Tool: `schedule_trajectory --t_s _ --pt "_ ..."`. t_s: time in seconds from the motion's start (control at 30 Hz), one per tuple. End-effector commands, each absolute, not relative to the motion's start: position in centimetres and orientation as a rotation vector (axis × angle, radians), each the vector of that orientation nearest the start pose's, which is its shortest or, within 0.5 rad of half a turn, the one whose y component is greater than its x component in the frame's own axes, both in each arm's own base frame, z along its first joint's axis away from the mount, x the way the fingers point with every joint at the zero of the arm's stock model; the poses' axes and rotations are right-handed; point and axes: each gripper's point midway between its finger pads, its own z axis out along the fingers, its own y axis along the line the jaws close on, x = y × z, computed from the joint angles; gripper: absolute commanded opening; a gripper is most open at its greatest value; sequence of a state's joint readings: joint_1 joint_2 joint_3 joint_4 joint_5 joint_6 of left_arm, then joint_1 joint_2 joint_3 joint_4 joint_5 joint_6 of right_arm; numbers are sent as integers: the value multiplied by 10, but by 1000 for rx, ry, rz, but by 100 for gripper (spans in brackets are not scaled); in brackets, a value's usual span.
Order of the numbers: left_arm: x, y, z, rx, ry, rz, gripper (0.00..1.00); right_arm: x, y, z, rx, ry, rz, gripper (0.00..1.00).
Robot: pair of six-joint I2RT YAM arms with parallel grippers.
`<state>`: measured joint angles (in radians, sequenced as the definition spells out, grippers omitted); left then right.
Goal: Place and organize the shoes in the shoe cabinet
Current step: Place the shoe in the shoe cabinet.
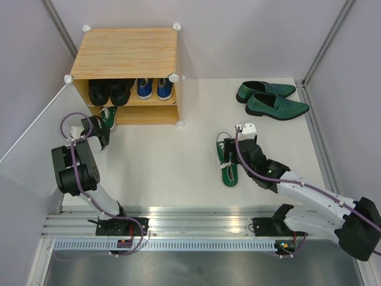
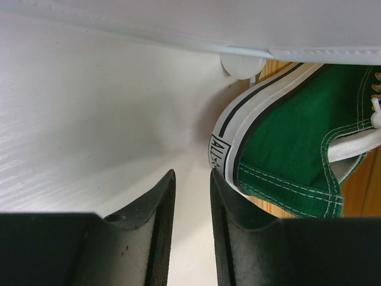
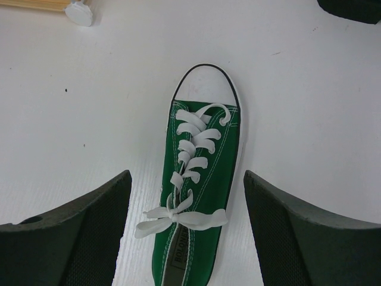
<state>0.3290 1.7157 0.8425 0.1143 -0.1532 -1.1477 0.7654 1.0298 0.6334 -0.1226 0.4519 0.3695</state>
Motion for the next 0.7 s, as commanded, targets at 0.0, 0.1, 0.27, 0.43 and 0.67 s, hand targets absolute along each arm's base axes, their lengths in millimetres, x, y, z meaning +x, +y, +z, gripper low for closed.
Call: schedule_trajectory --t_s 0.0,0.1,0.27,0.43,0.67 --pt "449 142 69 -1583 1554 -333 34 285 179 168 -107 1986 241 80" --pt "457 142 73 -1550 1563 -346 34 286 180 167 -107 1988 238 80" --pt "467 141 76 -1506 1579 -367 32 287 180 167 -108 1989 232 80" --pt "473 141 79 -1469 1565 -380 32 288 181 166 -110 1991 228 80" --pt "486 142 90 -1453 1534 -412 33 289 181 164 -116 1997 218 80"
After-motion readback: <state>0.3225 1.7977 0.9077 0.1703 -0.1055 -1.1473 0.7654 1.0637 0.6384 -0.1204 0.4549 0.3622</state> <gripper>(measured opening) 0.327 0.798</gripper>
